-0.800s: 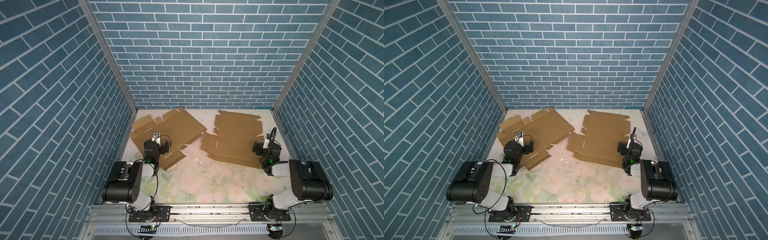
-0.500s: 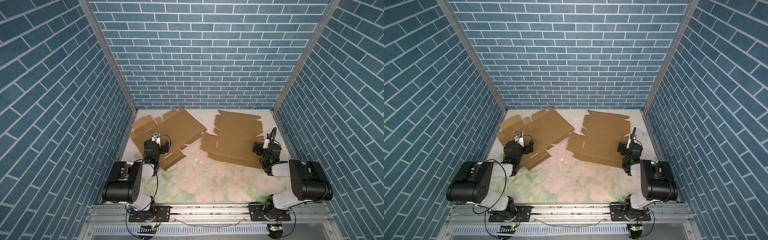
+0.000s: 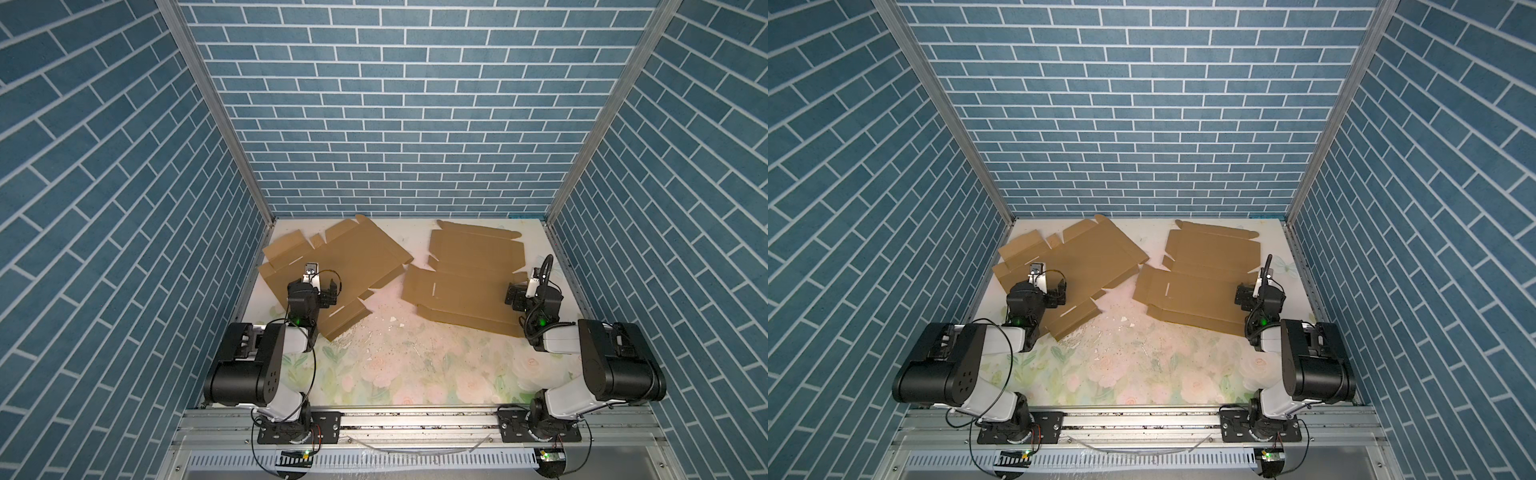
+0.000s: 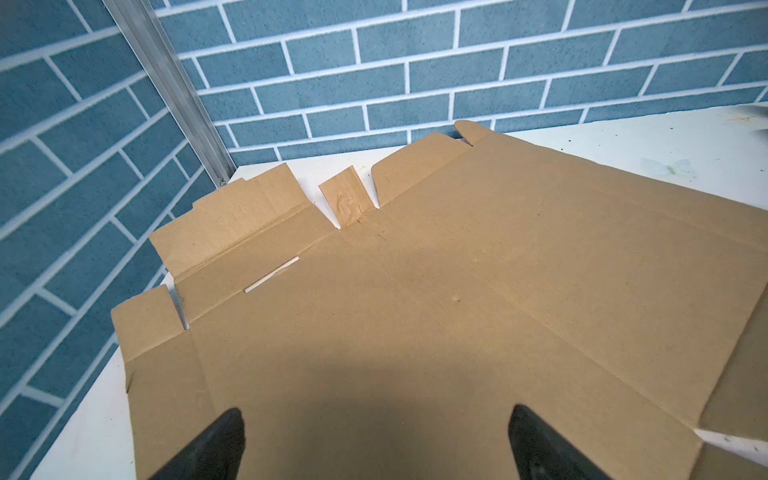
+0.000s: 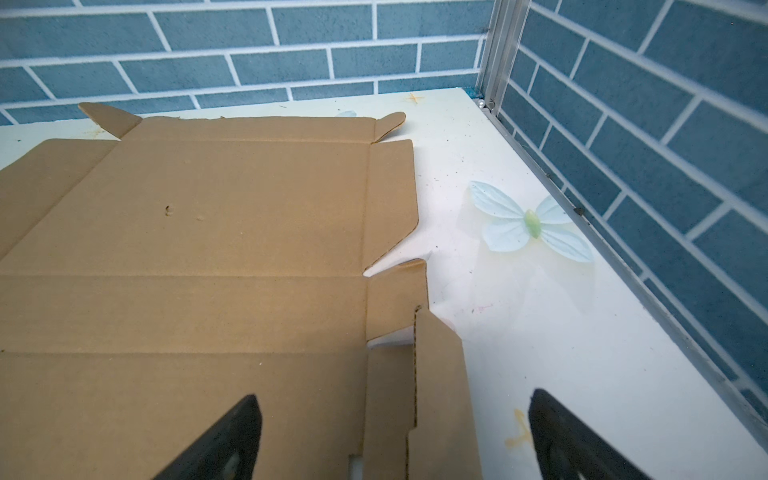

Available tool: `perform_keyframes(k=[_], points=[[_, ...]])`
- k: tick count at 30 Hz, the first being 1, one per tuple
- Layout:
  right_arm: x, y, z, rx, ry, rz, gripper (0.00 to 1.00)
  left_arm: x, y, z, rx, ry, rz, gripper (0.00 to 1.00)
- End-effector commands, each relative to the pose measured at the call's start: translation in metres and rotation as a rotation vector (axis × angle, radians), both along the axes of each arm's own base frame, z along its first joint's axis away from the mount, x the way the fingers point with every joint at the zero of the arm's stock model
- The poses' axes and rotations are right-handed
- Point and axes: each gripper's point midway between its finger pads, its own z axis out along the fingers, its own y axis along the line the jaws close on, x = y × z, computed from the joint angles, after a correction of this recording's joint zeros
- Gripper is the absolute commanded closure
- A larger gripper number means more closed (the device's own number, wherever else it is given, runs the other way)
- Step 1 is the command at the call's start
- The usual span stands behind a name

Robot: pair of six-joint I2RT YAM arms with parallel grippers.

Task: Fold the paper box

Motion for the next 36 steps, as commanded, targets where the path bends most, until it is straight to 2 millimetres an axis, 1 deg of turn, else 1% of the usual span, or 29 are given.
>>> perform_keyframes(k=[1,16,19,21,22,24,26,27,28,30,31,32,33,34,36], points=[[0.011,-0.002,0.013,-0.03,-0.034,0.005,0.01,0.003,0.001,0.0,-0.004,0.003,-0.001,0.0],[0.011,-0.004,0.012,-0.021,-0.031,-0.01,0.01,0.002,0.001,0.0,-0.005,0.004,-0.001,0.01],[0.011,-0.005,0.012,-0.017,-0.031,-0.013,0.01,0.003,0.003,0.0,-0.028,0.005,-0.01,0.01],[0.01,-0.008,0.018,-0.027,-0.039,-0.032,0.01,0.003,0.0,0.006,-0.022,0.003,-0.021,0.0],[0.008,-0.009,0.023,-0.031,-0.022,-0.036,0.01,0.002,-0.003,0.015,-0.003,-0.006,-0.028,0.0],[0.006,-0.012,0.045,-0.039,-0.001,-0.064,0.01,-0.004,0.0,0.026,0.043,-0.016,0.03,0.01],[0.003,-0.023,0.066,-0.001,0.01,-0.155,0.01,-0.016,0.006,0.04,0.09,-0.03,0.142,0.0],[-0.001,-0.026,0.074,0.03,0.018,-0.196,0.01,-0.021,0.008,0.046,0.091,-0.028,0.184,0.0],[-0.006,-0.027,0.083,0.061,0.037,-0.232,0.01,-0.027,0.006,0.056,0.076,-0.045,0.199,0.0],[-0.018,-0.025,0.096,0.067,0.084,-0.292,0.01,-0.034,0.003,0.073,0.022,-0.065,0.218,0.01],[-0.024,-0.021,0.101,0.078,0.119,-0.307,0.01,-0.037,0.001,0.083,-0.002,-0.058,0.22,0.0],[-0.027,-0.013,0.107,0.127,0.143,-0.288,0.01,-0.039,-0.001,0.09,-0.02,-0.046,0.223,0.0],[-0.028,-0.005,0.111,0.201,0.151,-0.269,0.01,-0.04,-0.003,0.097,-0.038,-0.038,0.227,0.0],[-0.032,0.002,0.113,0.327,0.157,-0.286,0.01,-0.041,-0.005,0.102,-0.061,-0.02,0.225,0.0],[-0.03,0.033,0.12,0.527,0.134,-0.13,0.02,-0.041,-0.009,0.114,-0.132,0.009,0.232,0.0]])
